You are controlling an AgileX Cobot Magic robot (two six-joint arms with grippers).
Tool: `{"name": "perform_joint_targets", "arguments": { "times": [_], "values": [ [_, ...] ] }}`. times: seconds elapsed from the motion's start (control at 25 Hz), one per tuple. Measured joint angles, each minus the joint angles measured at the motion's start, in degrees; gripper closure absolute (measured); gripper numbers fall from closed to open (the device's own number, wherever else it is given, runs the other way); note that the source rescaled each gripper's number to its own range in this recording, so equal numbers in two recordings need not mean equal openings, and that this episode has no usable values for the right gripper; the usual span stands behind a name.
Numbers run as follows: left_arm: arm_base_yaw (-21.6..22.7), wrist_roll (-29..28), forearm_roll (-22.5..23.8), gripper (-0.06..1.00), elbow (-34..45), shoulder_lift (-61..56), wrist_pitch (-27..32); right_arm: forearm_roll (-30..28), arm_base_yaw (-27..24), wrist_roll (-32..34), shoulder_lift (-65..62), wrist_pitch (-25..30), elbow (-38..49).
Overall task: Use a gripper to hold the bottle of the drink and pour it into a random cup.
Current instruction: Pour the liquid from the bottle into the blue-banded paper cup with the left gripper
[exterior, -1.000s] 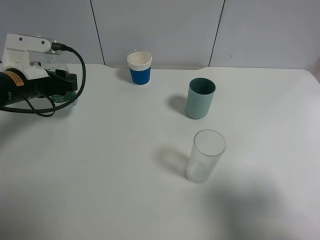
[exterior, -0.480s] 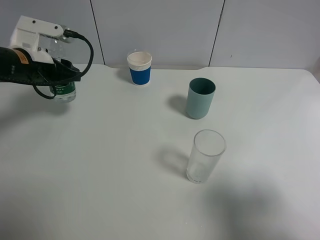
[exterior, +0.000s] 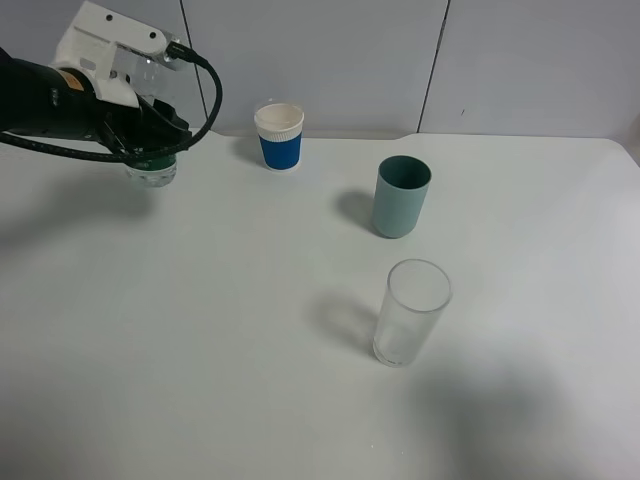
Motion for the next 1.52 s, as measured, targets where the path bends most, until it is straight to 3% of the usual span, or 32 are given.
{"name": "perform_joint_targets", "arguments": {
  "times": [0.32,0.52,0.8,1.0,1.28,1.4,1.52],
  "values": [
    [-3.78,24.38,-23.21,0.87,-0.4,2.03,-4.5,0.0,0.0,0.0,0.0,0.0,0.0],
    [-4.53,30.95,-29.77,0.87,-3.67,4.59,-4.54,0.0,0.0,0.0,0.0,0.0,0.0],
    [-4.53,31.93,-30.61,0.87,-6.88,7.92,-4.48,0.0,0.0,0.0,0.0,0.0,0.0],
    [-4.53,31.93,-30.87,0.87,-7.03,8.27,-8.52,0.0,0.0,0.0,0.0,0.0,0.0],
    [-4.53,31.89,-31.72,0.87,-7.55,8.47,-9.35,0.0,0.0,0.0,0.0,0.0,0.0],
    [-4.53,26.87,-26.93,0.87,-7.55,8.77,-8.56,0.0,0.0,0.0,0.0,0.0,0.0],
    [-4.53,14.25,-16.37,0.87,-7.55,8.77,-7.17,0.0,0.0,0.0,0.0,0.0,0.0]
  ]
}}
